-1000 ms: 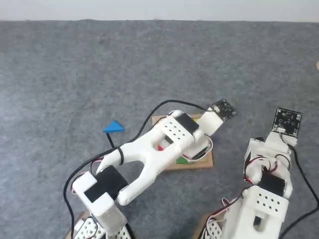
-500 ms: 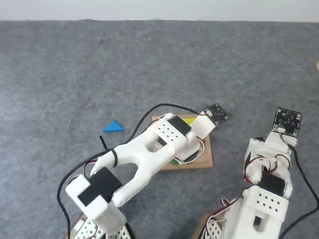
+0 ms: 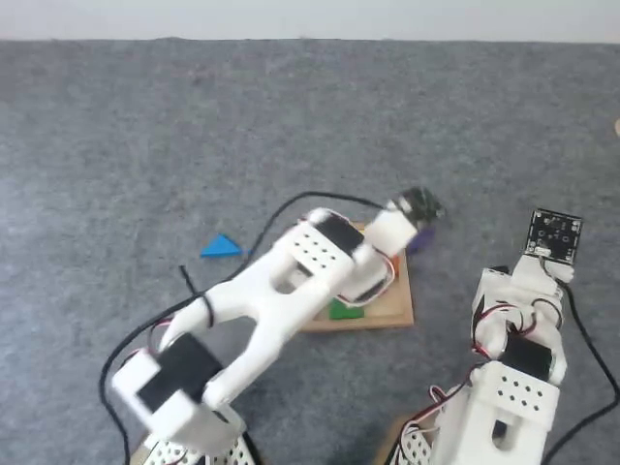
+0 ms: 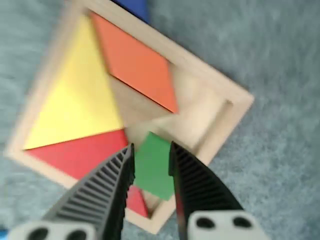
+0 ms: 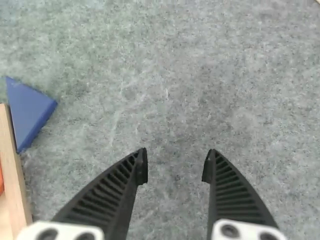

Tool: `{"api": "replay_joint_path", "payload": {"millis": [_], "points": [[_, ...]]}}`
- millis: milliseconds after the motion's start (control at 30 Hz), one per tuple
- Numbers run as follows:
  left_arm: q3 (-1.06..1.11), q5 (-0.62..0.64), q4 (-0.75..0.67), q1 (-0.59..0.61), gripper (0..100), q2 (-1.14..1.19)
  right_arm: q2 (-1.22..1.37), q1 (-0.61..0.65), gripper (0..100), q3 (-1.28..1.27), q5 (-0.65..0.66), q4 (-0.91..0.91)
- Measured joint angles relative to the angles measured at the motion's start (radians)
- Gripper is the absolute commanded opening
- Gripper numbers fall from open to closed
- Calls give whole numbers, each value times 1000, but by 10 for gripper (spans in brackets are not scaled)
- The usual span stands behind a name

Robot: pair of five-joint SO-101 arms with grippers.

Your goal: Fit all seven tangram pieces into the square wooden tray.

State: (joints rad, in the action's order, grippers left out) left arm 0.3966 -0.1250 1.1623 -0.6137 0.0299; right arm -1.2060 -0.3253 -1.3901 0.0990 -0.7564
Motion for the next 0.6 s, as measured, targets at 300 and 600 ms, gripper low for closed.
{"api": "replay_joint_path", "payload": {"millis": [300, 600], "points": [[123, -9, 41, 137, 108, -97, 0, 0, 190, 0, 0, 0], [229, -49, 20, 106, 111, -97, 0, 0, 190, 0, 0, 0]]}}
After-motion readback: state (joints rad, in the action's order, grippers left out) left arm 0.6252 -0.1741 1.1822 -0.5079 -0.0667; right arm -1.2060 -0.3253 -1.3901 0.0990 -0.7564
